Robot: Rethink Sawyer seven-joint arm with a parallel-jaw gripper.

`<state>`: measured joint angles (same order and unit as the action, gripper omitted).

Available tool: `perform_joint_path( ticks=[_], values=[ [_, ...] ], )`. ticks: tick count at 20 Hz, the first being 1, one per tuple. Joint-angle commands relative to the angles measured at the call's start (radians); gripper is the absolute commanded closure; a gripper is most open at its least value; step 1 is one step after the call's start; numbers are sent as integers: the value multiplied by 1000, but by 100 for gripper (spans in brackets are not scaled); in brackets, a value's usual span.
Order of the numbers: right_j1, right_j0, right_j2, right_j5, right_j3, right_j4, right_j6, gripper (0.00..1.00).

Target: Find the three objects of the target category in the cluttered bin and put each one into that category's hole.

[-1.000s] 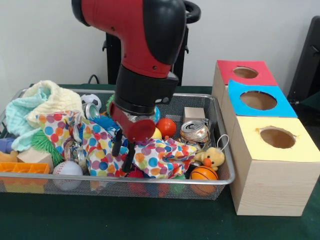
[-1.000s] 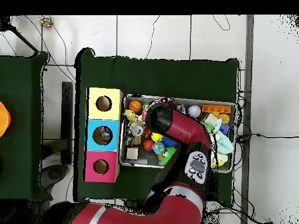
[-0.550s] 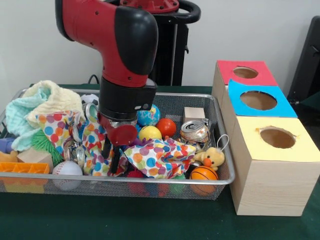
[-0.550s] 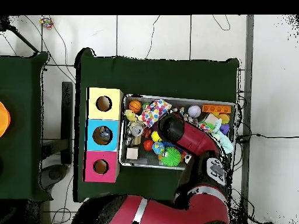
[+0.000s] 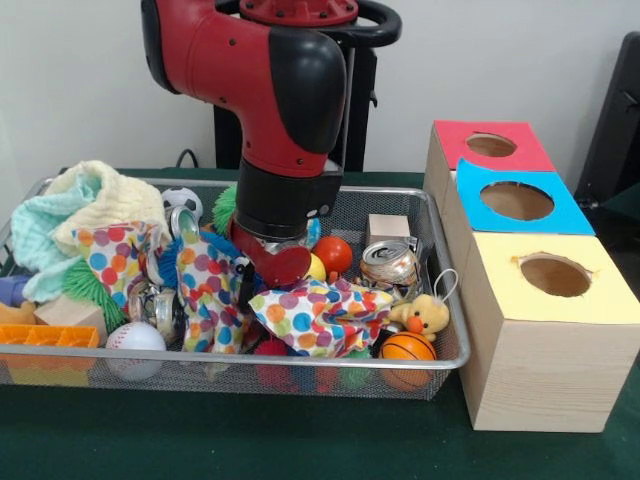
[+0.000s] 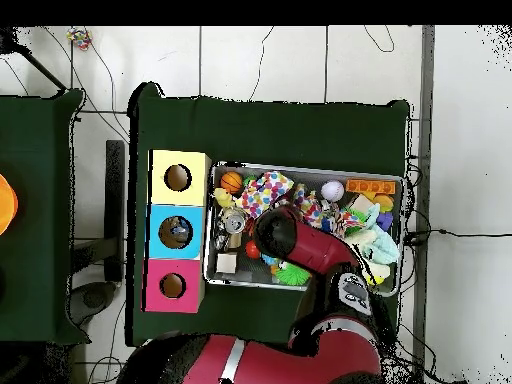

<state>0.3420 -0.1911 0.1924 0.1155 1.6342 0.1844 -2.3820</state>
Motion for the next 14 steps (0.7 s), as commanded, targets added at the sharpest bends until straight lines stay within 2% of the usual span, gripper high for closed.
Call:
perform_joint_path(
  ticks=[1,5,6,7,9,14],
  values=[
    [-35,-4,-101,-41,39,-60,-57,0],
    [-55,-28,-94,-6,-3,-60,-44,0],
    [-39,-44,-106,19,11,-57,-44,0],
    [-31,-23,-87,58,13,-35,-63,0],
    [-55,-8,-88,30,5,-32,-75,0],
    [-25,0,-70,38,5,-39,-67,0]
  ],
)
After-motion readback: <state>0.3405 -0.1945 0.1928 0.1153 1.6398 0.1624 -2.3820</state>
